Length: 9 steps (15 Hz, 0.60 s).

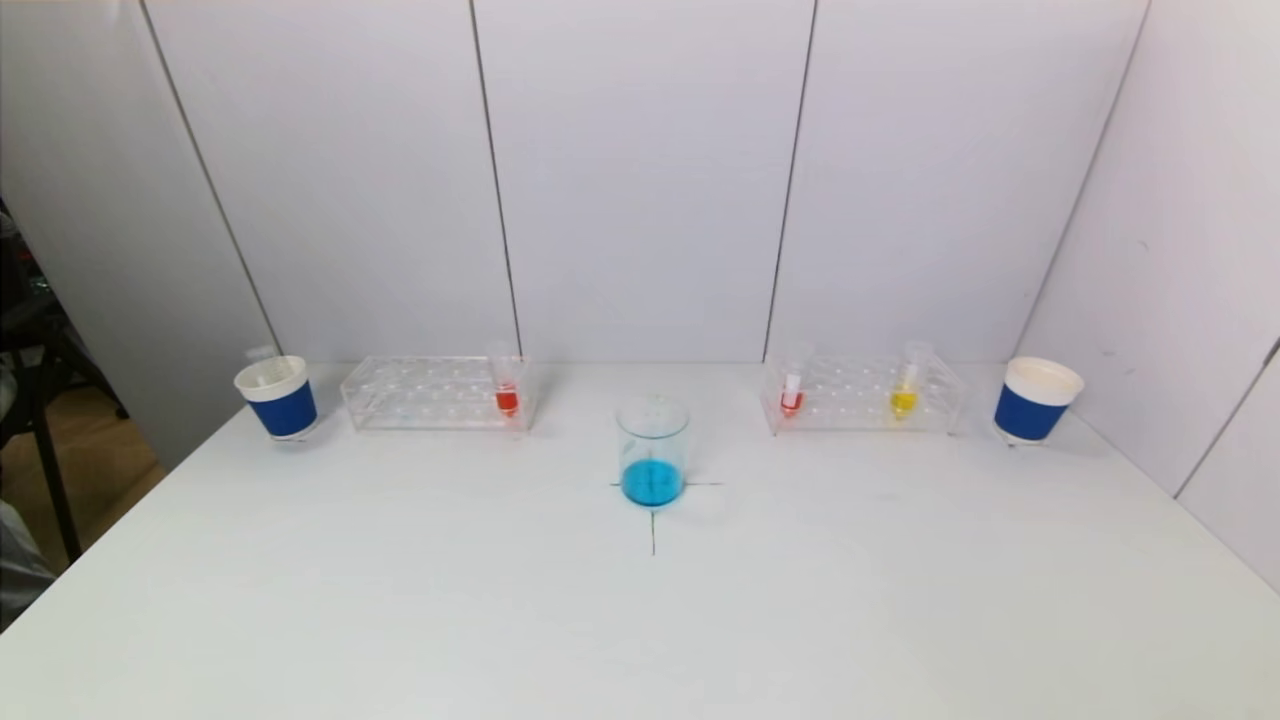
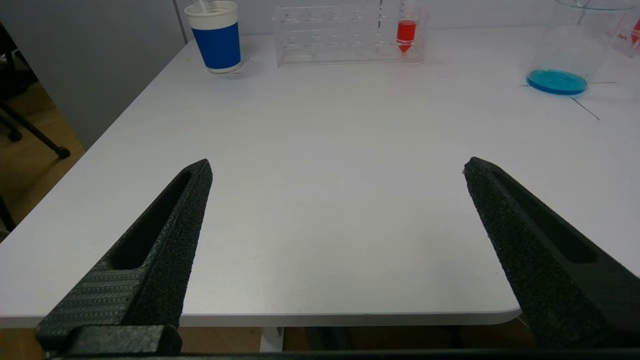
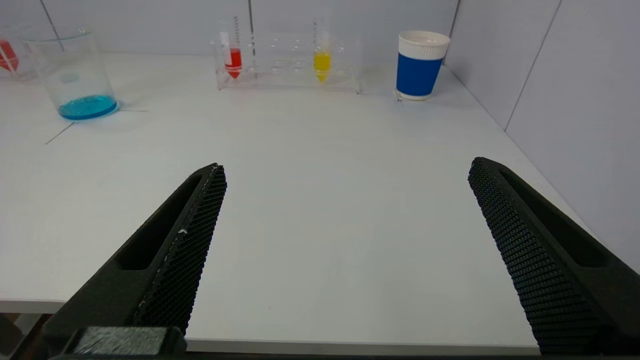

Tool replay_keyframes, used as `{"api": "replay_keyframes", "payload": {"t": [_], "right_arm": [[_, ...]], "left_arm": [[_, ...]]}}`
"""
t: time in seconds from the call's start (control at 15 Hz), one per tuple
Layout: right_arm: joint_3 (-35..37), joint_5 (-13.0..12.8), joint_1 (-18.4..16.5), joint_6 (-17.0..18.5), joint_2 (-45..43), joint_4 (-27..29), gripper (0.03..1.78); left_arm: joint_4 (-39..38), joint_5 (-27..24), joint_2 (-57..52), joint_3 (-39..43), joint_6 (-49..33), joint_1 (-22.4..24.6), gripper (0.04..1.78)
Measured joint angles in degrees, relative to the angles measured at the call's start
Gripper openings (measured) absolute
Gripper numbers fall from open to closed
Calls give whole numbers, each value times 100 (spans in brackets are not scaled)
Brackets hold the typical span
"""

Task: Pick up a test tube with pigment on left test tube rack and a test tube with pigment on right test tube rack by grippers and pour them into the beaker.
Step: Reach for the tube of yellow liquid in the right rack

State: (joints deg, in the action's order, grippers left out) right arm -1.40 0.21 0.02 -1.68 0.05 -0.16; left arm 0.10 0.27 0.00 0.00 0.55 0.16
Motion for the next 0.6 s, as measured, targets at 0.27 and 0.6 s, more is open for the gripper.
{"api": "replay_keyframes", "payload": {"t": [0.27, 0.6], "right_arm": [[-914, 233, 30, -77, 573, -9, 176], [-1880, 285, 118, -156, 2647, -734, 176]], "left_arm": [[-2, 0, 0, 0, -2, 0, 176], [0, 0, 0, 0, -2, 0, 176]]}}
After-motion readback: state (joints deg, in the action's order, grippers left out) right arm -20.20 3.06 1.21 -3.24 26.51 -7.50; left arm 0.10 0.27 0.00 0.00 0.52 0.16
